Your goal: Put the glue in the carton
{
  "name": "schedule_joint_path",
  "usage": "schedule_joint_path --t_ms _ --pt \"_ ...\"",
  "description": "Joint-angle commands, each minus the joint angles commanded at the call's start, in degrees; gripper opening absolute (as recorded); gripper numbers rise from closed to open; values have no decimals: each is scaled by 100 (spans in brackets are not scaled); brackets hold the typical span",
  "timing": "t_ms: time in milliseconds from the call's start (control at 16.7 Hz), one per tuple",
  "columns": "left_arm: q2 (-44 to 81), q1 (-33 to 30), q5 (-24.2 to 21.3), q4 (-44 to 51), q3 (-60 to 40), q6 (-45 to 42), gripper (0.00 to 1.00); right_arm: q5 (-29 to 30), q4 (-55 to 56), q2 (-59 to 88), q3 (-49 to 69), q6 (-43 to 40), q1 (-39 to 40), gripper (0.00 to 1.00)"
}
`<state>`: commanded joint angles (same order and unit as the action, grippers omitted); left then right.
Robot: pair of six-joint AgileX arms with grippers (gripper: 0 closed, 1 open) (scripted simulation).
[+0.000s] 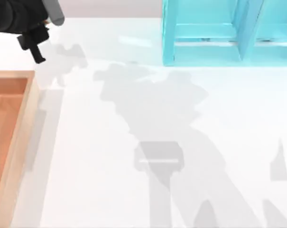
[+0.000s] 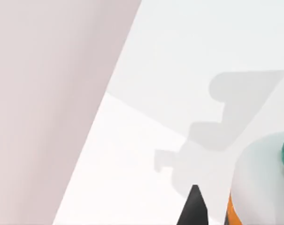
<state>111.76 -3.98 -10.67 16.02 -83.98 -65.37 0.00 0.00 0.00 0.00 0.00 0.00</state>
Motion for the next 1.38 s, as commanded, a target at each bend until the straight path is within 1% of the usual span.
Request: schedule_joint_path --t_ms 300,480,660,780,960,1080,1200,1380 --pt "-4 2079 -2314 2329 336 -2840 0 0 0 0 0 0 0 100" --pt "170 3229 -3588 3695 642 -4349 0 0 0 0 0 0 0 100" --pt "410 4246 -4708 4938 976 -5632 0 0 0 0 0 0 0 100" --pt "578 4827 -5345 5659 1194 -6338 0 0 0 0 0 0 0 100" --pt "799 5490 -6073 6498 1473 -7116 0 0 0 0 0 0 0 100" --pt "902 5763 -6372 6849 1600 -7424 0 0 0 0 0 0 0 100" --pt "957 5901 -6521 7025 1666 -7575 0 0 0 0 0 0 0 100" --pt "958 5903 -6523 7028 1667 -7578 0 0 0 0 0 0 0 100"
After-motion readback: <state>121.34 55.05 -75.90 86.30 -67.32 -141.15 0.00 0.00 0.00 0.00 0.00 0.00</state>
